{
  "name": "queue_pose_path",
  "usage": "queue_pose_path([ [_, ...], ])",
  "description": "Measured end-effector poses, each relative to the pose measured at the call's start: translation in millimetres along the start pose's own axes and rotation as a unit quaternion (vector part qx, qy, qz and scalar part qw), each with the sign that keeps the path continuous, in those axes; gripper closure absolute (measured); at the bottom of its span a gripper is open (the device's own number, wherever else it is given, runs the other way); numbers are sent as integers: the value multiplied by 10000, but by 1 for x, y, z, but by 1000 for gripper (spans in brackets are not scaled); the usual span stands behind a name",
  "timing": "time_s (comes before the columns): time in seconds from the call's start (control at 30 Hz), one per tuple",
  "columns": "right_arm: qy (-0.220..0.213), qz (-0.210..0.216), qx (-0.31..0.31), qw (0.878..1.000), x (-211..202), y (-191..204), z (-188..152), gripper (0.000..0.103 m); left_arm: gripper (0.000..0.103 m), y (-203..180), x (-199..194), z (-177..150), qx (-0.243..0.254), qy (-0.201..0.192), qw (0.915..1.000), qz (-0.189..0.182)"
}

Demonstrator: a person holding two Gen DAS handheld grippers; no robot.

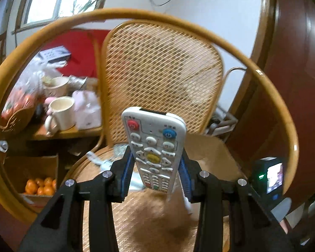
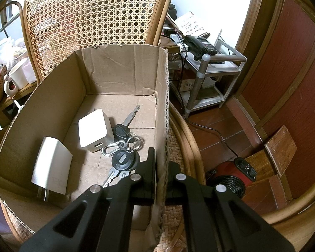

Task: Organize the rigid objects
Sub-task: 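Carry the remote into the cardboard box and open the left tool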

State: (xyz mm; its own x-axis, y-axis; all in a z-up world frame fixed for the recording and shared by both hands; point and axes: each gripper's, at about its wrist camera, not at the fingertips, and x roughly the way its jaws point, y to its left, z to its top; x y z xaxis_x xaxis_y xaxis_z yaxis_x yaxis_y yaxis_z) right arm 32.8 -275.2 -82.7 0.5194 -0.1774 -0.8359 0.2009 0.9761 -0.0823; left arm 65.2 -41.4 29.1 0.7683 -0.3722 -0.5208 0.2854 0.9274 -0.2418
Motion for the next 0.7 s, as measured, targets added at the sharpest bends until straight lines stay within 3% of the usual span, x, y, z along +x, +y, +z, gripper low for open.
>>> queue_pose_path([
  [0.17,-1,0,2,10000,0,0,0,97,64,-29,-8,3,117,-266,9988,-383],
  [0.3,0,-1,1,10000,0,1,0,97,64,-49,-4,0,260,-218,9979,-548],
  [0.7,0,-4,1,10000,0,1,0,97,64,-77,32,-26,458,749,9922,-883],
])
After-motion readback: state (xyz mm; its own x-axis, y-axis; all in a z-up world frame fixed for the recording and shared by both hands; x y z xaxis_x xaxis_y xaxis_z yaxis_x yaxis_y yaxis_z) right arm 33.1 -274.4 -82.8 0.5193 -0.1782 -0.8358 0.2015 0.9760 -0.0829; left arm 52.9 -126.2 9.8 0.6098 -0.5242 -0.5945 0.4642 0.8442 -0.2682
